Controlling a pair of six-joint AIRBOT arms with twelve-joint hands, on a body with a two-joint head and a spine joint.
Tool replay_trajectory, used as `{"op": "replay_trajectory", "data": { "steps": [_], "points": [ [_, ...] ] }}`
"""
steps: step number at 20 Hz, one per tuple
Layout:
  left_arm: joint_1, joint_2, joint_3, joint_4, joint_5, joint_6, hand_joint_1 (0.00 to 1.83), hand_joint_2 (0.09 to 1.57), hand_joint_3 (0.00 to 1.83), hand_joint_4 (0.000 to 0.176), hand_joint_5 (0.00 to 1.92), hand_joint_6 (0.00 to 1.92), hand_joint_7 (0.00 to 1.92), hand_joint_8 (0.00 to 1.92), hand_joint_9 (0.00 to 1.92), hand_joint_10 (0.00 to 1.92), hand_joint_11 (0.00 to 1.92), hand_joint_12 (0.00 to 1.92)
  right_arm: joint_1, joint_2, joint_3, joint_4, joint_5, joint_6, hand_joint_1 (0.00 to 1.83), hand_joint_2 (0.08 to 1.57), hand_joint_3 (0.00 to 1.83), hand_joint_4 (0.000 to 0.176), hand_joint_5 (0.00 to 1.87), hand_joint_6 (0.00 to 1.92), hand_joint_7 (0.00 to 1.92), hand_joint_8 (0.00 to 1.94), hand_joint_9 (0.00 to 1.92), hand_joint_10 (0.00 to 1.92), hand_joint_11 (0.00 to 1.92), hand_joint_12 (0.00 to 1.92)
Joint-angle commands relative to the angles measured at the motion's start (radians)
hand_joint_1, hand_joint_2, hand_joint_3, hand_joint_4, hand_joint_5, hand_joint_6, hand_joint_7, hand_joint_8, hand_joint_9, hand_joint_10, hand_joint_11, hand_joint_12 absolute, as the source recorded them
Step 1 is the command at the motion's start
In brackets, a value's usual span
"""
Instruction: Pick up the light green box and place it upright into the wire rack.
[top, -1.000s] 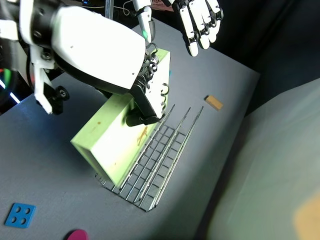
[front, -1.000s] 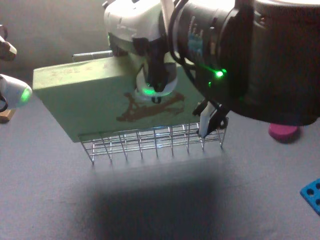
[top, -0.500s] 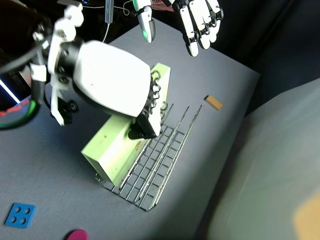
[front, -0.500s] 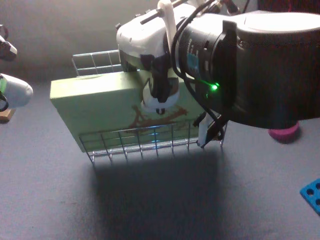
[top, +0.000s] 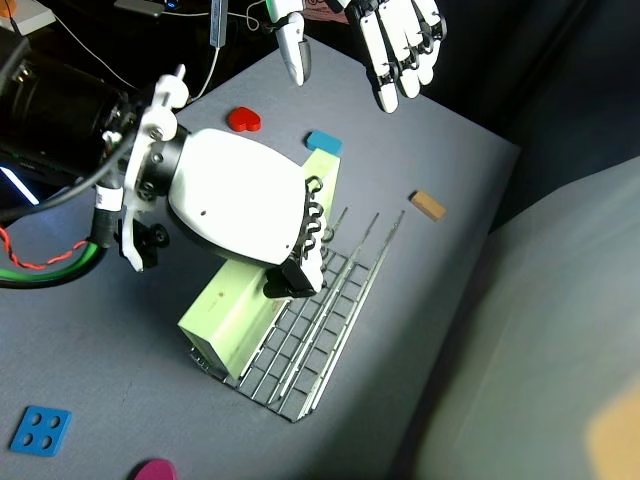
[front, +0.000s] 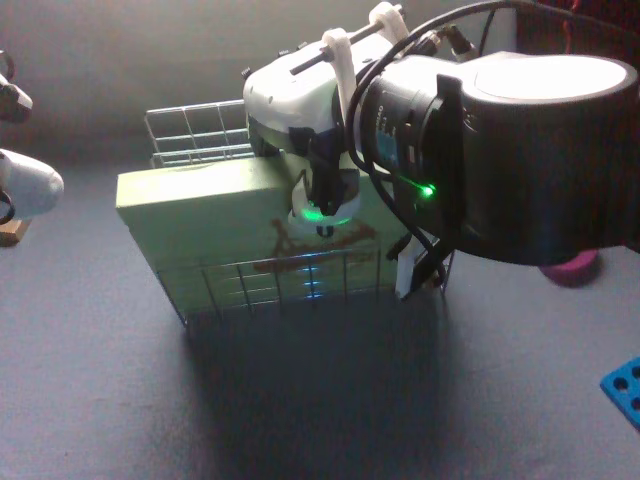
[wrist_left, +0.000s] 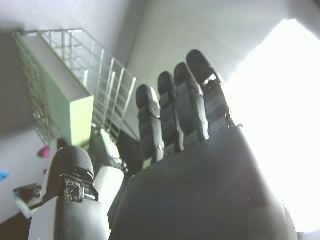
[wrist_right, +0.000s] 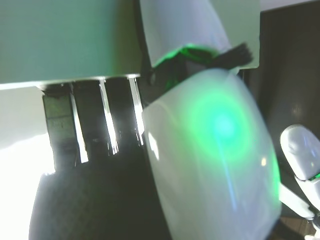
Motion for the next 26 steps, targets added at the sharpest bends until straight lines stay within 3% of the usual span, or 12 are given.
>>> {"op": "replay_trajectory", "data": {
  "steps": [1,10,11,13,14,15,16,17,19,21,25,26],
  "points": [
    [-0.014,0.003,0.0,0.07,-0.06,0.003,0.16,1.22,0.0,0.033,0.34,0.0,0.27,0.0,0.22,0.0,0.0,0.77,0.001,-0.002,0.004,-0.076,0.016,0.004,1.24,1.14,0.0,0.0,0.91,0.95,0.98,1.2,0.86,1.28,0.76,1.59],
    [-0.014,0.003,0.0,0.07,-0.06,0.003,0.16,1.22,0.0,0.031,0.35,0.0,0.27,0.0,0.22,0.0,0.0,0.74,-0.012,0.0,0.013,-0.087,0.011,0.006,1.23,1.14,0.0,0.0,0.91,0.96,0.96,1.22,0.82,1.27,0.75,1.59],
    [-0.014,0.003,0.0,0.07,-0.06,0.003,0.16,1.22,0.0,0.031,0.35,0.0,0.27,0.0,0.22,0.0,0.0,0.74,-0.012,0.0,0.013,-0.087,0.01,0.006,1.33,1.15,0.0,0.0,0.86,0.97,0.93,1.16,0.83,1.42,0.7,1.59],
    [-0.014,0.003,0.0,0.07,-0.06,0.003,0.16,1.22,0.0,0.026,0.35,0.0,0.28,0.0,0.22,0.0,0.0,0.75,-0.01,0.001,0.012,-0.087,0.008,0.005,1.17,1.21,0.0,0.0,0.77,1.2,0.81,1.36,0.59,1.16,0.57,1.6],
    [-0.014,0.003,0.0,0.07,-0.06,0.003,0.16,1.22,0.0,0.026,0.35,0.0,0.28,0.0,0.22,0.0,0.0,0.75,-0.009,0.002,0.012,-0.087,0.007,0.005,1.1,1.21,0.0,0.0,0.79,1.24,0.68,0.89,0.54,1.05,0.51,1.58],
    [-0.014,0.003,0.0,0.07,-0.06,0.003,0.16,1.22,0.0,0.026,0.35,0.0,0.28,0.0,0.22,0.0,0.0,0.75,-0.007,0.004,0.011,-0.087,0.007,0.005,1.05,1.14,0.0,0.0,0.69,0.65,0.69,0.62,0.53,0.91,0.47,1.52],
    [-0.014,0.003,0.0,0.07,-0.06,0.003,0.16,1.22,0.0,0.027,0.35,0.0,0.28,0.0,0.23,0.0,0.0,0.75,-0.006,0.005,0.011,-0.087,0.007,0.004,1.01,1.11,0.0,0.0,0.71,0.33,0.75,0.4,0.57,0.74,0.46,1.43],
    [-0.014,0.003,0.0,0.07,-0.06,0.003,0.16,1.22,0.0,0.027,0.35,0.0,0.28,0.0,0.23,0.0,0.0,0.75,-0.005,0.006,0.01,-0.087,0.007,0.003,0.98,1.1,0.0,0.0,0.73,0.16,0.79,0.23,0.6,0.59,0.43,1.39],
    [-0.014,0.003,0.0,0.069,-0.06,0.003,0.17,1.21,0.0,0.026,0.35,0.0,0.28,0.0,0.23,0.0,0.0,0.76,-0.005,0.008,0.005,-0.087,0.007,0.0,0.96,1.09,0.0,0.0,0.72,0.02,0.82,0.05,0.64,0.36,0.35,1.32],
    [-0.014,0.003,-0.001,0.069,-0.06,0.003,0.18,1.21,0.0,0.026,0.35,0.0,0.29,0.0,0.23,0.0,0.0,0.76,-0.003,0.012,-0.001,-0.09,0.006,-0.002,0.93,1.07,0.0,0.0,0.67,0.0,0.78,0.0,0.66,0.17,0.3,1.26],
    [-0.014,0.003,-0.001,0.069,-0.062,0.003,0.18,1.2,0.0,0.027,0.33,0.0,0.27,0.0,0.23,0.0,0.0,0.75,0.019,0.041,-0.036,-0.091,0.001,-0.015,0.83,1.01,0.0,0.0,0.52,0.0,0.62,0.0,0.57,0.04,0.16,1.19],
    [-0.014,0.003,-0.001,0.069,-0.074,0.003,0.18,1.2,0.0,0.028,0.33,0.0,0.27,0.0,0.22,0.0,0.0,0.74,0.029,0.051,-0.045,-0.091,0.0,-0.019,0.79,0.97,0.0,0.0,0.43,0.0,0.51,0.0,0.5,0.0,0.07,1.16]
  ]
}}
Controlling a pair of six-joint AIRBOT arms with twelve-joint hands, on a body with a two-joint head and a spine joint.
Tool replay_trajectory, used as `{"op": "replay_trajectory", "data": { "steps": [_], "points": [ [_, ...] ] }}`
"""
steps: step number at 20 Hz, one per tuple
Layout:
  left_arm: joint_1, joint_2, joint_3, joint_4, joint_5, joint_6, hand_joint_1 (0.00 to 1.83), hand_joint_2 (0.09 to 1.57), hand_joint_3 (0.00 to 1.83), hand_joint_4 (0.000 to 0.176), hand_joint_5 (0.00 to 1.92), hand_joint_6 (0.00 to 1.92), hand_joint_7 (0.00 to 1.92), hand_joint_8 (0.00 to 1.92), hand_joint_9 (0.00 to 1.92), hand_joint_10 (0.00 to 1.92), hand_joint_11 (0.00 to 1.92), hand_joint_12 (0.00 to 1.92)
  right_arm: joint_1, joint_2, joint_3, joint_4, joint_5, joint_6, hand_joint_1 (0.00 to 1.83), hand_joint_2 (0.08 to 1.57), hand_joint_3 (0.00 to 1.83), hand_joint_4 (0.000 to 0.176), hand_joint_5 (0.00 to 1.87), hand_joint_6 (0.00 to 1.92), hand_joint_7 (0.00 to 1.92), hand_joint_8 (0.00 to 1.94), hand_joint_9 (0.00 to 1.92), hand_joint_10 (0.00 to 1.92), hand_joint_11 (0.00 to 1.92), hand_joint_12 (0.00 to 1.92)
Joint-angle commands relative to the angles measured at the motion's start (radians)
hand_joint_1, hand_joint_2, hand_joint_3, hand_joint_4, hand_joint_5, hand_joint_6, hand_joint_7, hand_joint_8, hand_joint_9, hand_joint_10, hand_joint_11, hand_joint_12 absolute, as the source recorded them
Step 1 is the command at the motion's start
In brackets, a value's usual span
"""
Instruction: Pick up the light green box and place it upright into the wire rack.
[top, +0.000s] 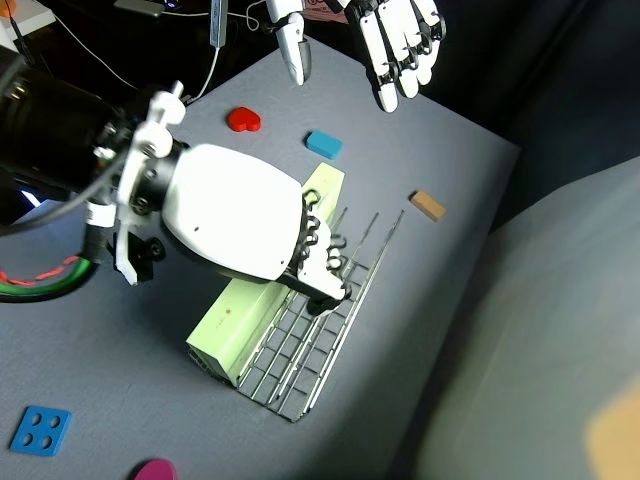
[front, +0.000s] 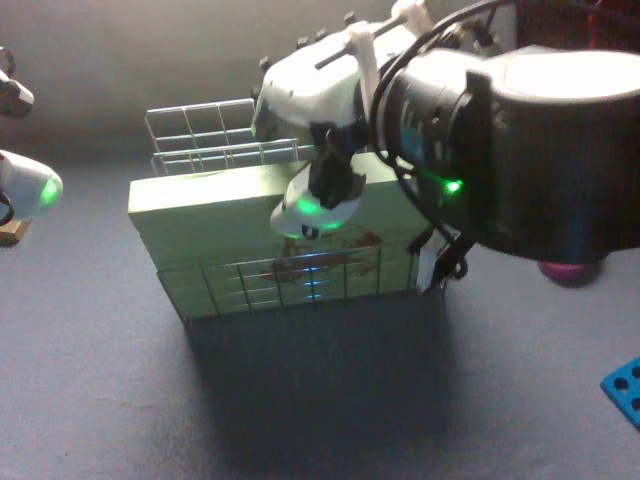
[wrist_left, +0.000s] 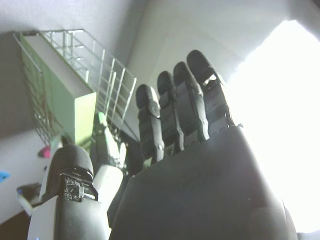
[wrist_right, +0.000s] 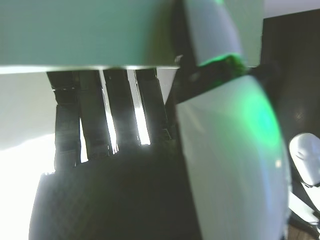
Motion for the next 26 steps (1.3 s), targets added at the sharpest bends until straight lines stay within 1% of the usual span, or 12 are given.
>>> {"op": "replay_trajectory", "data": {
  "steps": [1,13,14,15,16,17,18,19,20,21,25,26],
  "points": [
    [-0.014,0.003,-0.001,0.07,-0.07,0.003,0.18,1.2,0.0,0.028,0.33,0.0,0.26,0.0,0.22,0.0,0.0,0.74,0.026,0.006,-0.008,-0.074,0.005,-0.005,0.77,0.95,0.0,0.0,0.41,0.0,0.49,0.0,0.48,0.0,0.04,1.15],
    [-0.082,0.001,-0.068,0.035,-0.076,-0.013,0.18,1.2,0.0,0.026,0.35,0.01,0.26,0.0,0.21,0.0,0.0,0.76,0.158,0.364,-0.472,-0.166,-0.138,-0.045,0.67,0.87,0.0,0.0,0.36,0.01,0.41,0.01,0.37,0.0,0.0,1.08],
    [-0.092,0.001,-0.07,0.035,-0.075,-0.011,0.22,1.18,0.0,0.03,0.35,0.01,0.3,0.01,0.25,0.01,0.0,0.79,0.154,0.387,-0.499,-0.167,-0.157,-0.03,0.68,0.94,0.01,0.0,0.52,0.03,0.69,0.06,0.62,0.09,0.15,1.17],
    [-0.097,0.001,-0.071,0.035,-0.075,-0.009,0.29,1.16,0.0,0.03,0.39,0.01,0.39,0.01,0.33,0.02,0.0,0.86,0.149,0.4,-0.513,-0.172,-0.169,-0.018,0.7,0.99,0.0,0.0,0.64,0.01,0.81,0.15,0.64,0.52,0.33,1.29],
    [-0.111,0.001,-0.073,0.035,-0.076,-0.005,0.38,1.15,0.0,0.02,0.54,0.02,0.56,0.02,0.46,0.03,0.03,0.92,0.135,0.426,-0.536,-0.18,-0.182,0.0,0.74,1.01,0.0,0.0,0.79,0.04,0.78,0.61,0.6,1.21,0.55,1.6],
    [-0.119,0.001,-0.075,0.035,-0.076,-0.003,0.45,1.15,0.0,0.004,0.71,0.03,0.71,0.03,0.58,0.05,0.1,0.93,0.122,0.449,-0.557,-0.181,-0.191,0.008,0.77,1.03,0.0,0.0,0.89,0.12,0.69,1.04,0.61,1.57,0.67,1.79],
    [-0.124,0.001,-0.076,0.027,-0.074,-0.003,0.53,1.15,0.01,0.0,0.84,0.36,0.78,0.43,0.68,0.43,0.35,0.96,0.11,0.469,-0.573,-0.182,-0.197,0.014,0.79,1.04,0.0,0.0,0.8,0.98,0.7,1.56,0.86,1.85,1.0,1.89],
    [-0.125,0.002,-0.076,0.022,-0.073,-0.002,0.55,1.15,0.0,0.0,0.76,0.74,0.69,0.85,0.62,0.81,0.41,1.08,0.099,0.488,-0.588,-0.182,-0.197,0.022,0.8,1.05,0.0,0.0,0.72,1.41,0.7,1.78,0.94,1.91,1.14,1.92],
    [-0.124,0.002,-0.077,0.022,-0.072,0.0,0.67,1.14,0.0,0.0,0.63,1.54,0.67,1.58,0.67,1.69,0.66,1.75,0.081,0.515,-0.608,-0.182,-0.196,0.038,0.85,1.06,0.0,0.0,0.77,1.82,0.88,1.91,1.1,1.92,1.42,1.92],
    [-0.124,0.002,-0.077,0.022,-0.072,0.001,0.72,1.16,0.0,0.0,0.6,1.84,0.7,1.85,0.76,1.88,0.85,1.89,0.063,0.536,-0.623,-0.181,-0.192,0.057,0.87,1.07,0.0,0.0,0.84,1.9,0.98,1.93,1.26,1.92,1.61,1.92],
    [-0.125,0.002,-0.075,0.022,-0.076,0.004,0.65,1.24,0.01,0.0,1.14,1.92,1.22,1.92,1.26,1.92,1.32,1.92,0.044,0.582,-0.651,-0.181,-0.171,0.099,0.65,1.32,0.02,0.0,1.22,1.92,1.46,1.94,1.66,1.92,1.86,1.92],
    [-0.125,0.002,-0.074,0.022,-0.077,0.007,0.62,1.29,0.01,0.0,1.2,1.92,1.31,1.92,1.36,1.92,1.45,1.92,0.037,0.582,-0.65,-0.181,-0.17,0.103,0.64,1.37,0.0,0.104,1.25,1.92,1.48,1.94,1.66,1.92,1.86,1.92]
  ]
}}
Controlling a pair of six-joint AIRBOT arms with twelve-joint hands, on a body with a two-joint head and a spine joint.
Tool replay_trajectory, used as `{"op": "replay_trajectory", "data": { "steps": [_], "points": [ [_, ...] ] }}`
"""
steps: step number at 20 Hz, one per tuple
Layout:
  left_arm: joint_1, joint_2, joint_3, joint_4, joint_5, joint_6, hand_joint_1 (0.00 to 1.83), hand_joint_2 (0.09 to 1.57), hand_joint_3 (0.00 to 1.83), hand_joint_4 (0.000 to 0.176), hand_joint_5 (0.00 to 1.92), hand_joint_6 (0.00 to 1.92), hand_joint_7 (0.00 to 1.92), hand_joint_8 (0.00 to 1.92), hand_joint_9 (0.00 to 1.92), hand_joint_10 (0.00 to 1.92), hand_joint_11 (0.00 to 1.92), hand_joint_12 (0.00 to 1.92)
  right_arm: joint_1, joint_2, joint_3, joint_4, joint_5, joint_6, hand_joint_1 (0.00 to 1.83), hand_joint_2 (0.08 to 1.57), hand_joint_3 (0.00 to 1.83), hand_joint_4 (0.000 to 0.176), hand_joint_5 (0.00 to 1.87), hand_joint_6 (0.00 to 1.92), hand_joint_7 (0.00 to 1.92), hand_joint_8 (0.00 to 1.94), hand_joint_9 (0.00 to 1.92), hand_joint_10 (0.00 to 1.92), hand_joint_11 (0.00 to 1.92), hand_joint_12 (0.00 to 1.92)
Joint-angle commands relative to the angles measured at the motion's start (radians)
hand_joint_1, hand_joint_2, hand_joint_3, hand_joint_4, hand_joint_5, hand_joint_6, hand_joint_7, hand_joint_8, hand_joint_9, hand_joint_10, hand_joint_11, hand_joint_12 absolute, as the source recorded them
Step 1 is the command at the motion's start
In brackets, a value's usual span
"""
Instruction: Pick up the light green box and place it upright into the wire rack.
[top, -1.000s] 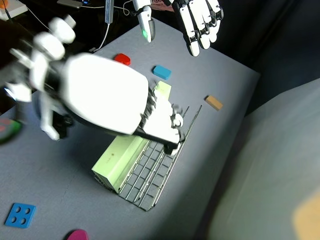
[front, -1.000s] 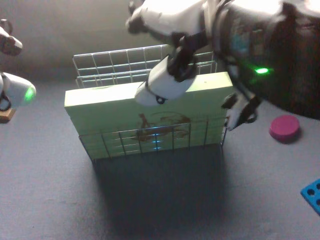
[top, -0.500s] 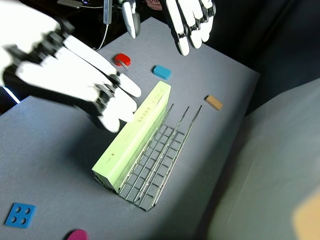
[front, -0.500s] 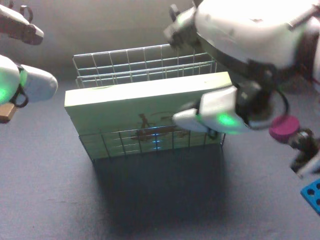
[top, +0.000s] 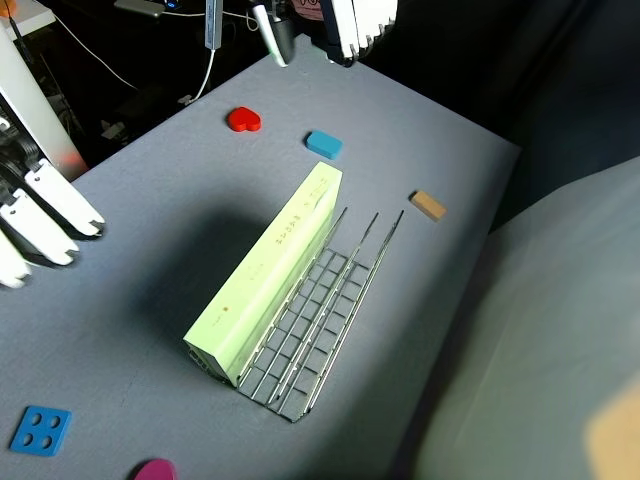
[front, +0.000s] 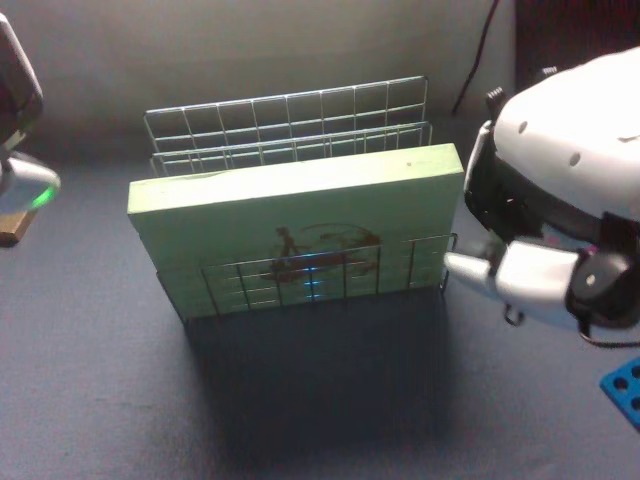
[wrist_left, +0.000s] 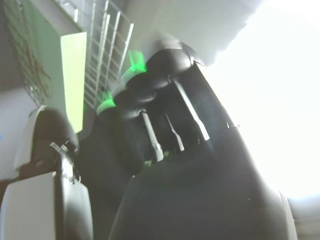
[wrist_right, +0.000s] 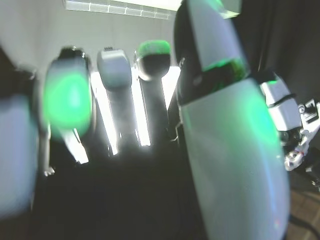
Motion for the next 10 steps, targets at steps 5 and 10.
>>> {"op": "replay_trajectory", "data": {
  "steps": [5,10],
  "points": [
    [-0.013,0.002,-0.001,0.064,-0.07,0.007,0.71,1.32,0.0,0.0,1.23,1.92,1.4,1.92,1.47,1.92,1.59,1.92,-0.007,-0.001,0.001,-0.079,0.039,0.032,0.68,1.41,0.0,0.176,1.32,1.92,1.5,1.94,1.66,1.92,1.87,1.92],
    [-0.013,0.002,-0.001,0.064,-0.07,0.007,0.77,1.3,0.0,0.0,1.24,1.92,1.41,1.92,1.49,1.92,1.62,1.92,-0.033,0.001,0.002,-0.153,0.038,0.066,0.71,1.41,0.0,0.176,1.29,1.92,1.5,1.94,1.67,1.92,1.86,1.92]
  ]
}}
